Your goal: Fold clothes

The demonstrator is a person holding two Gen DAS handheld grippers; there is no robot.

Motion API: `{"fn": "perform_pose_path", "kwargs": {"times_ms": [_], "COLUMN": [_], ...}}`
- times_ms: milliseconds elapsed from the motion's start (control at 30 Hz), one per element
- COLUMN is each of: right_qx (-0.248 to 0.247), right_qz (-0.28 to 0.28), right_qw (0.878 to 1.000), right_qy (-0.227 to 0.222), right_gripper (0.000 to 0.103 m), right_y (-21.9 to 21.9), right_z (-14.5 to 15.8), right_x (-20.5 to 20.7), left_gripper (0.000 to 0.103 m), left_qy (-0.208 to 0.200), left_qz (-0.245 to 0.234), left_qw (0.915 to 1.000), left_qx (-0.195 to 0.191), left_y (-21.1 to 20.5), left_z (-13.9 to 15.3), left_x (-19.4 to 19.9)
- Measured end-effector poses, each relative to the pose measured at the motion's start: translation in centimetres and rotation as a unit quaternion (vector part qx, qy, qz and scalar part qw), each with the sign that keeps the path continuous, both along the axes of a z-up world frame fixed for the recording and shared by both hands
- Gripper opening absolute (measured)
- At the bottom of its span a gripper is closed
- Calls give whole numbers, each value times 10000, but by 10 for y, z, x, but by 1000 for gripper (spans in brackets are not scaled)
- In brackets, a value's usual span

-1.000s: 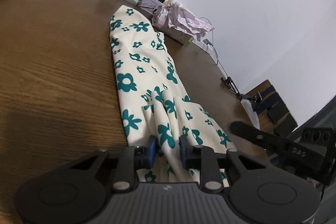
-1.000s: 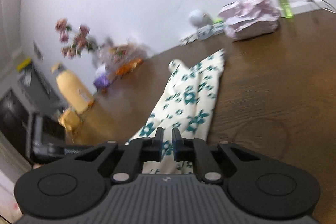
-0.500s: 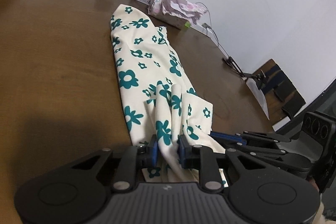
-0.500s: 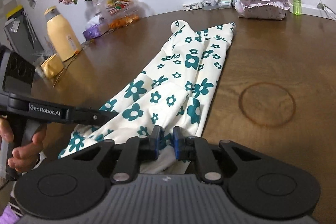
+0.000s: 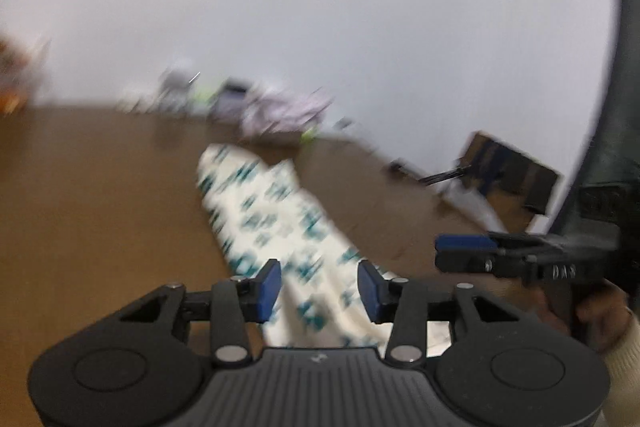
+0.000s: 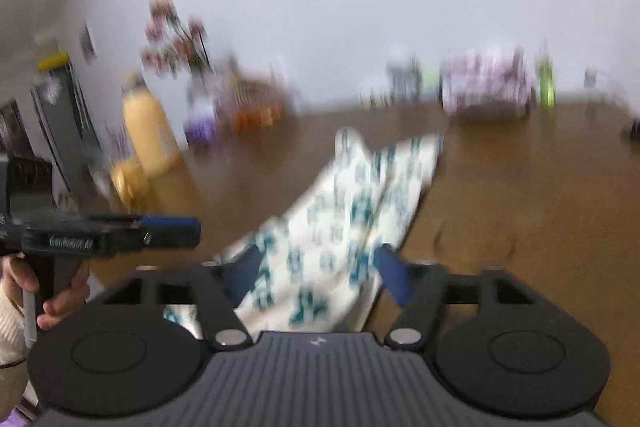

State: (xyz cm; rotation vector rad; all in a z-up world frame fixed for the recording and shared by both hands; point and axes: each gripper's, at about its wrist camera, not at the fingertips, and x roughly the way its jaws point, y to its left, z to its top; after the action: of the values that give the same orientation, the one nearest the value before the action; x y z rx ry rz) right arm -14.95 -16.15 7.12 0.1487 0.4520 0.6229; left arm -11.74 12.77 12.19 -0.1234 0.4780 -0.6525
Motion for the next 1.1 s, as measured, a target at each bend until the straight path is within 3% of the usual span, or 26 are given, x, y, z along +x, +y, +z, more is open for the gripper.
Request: {"fn": "perform_pose_path", "kwargs": {"times_ms": [100, 167, 267, 367, 500, 600, 700, 800, 867, 933, 1000, 1100], "right_qx": [5, -333, -1323, -2008, -2491, -2323, -2085, -1843, -1602, -1269, -992, -694], "right_qz": [855, 1466, 2076, 2567, 3021, 3101, 3161, 3215, 3238, 3235, 3260, 3395], "right_qw": [9952, 9852, 9596, 9329, 9081, 9139, 9213, 9271, 9321, 9376, 9391, 9334], "right_qy": [-474, -825, -1362, -1532, -1485, -1211, -884, -555, -260, 102, 454, 927], "right_gripper": [70, 79, 85, 85, 82, 71, 68, 56, 52, 50, 49, 44], "right_y": [-3, 4, 29, 48, 67, 63, 58, 53, 47, 43, 39, 35], "right_z": [6, 5, -6, -23, -44, -46, -46, -46, -45, -45, -45, -43], "right_x": [-13, -24, -35, -35, -30, -22, -13, -3, 6, 19, 30, 43], "left_gripper": [42, 41, 34, 34, 35, 35, 37, 50, 55, 67, 85, 88], "left_qy": [115, 529, 1326, 1450, 1517, 1617, 1641, 1456, 1169, 686, 200, -525], "left_qz": [-503, -757, -822, -997, -1151, -1211, -1244, -1254, -1282, -1671, -2055, -2567], "left_qw": [9987, 9957, 9878, 9843, 9816, 9789, 9773, 9795, 9838, 9830, 9783, 9650], "left_qx": [-58, 38, -35, -153, -172, -305, -497, -604, -447, -317, -186, 28], "left_y": [-10, -22, -24, -22, -23, -22, -18, -12, -4, 3, 11, 21], "left_z": [-1, -13, -37, -41, -44, -47, -48, -40, -26, -15, -3, 12], "left_x": [7, 22, 50, 60, 67, 73, 75, 72, 63, 39, 16, -19]}}
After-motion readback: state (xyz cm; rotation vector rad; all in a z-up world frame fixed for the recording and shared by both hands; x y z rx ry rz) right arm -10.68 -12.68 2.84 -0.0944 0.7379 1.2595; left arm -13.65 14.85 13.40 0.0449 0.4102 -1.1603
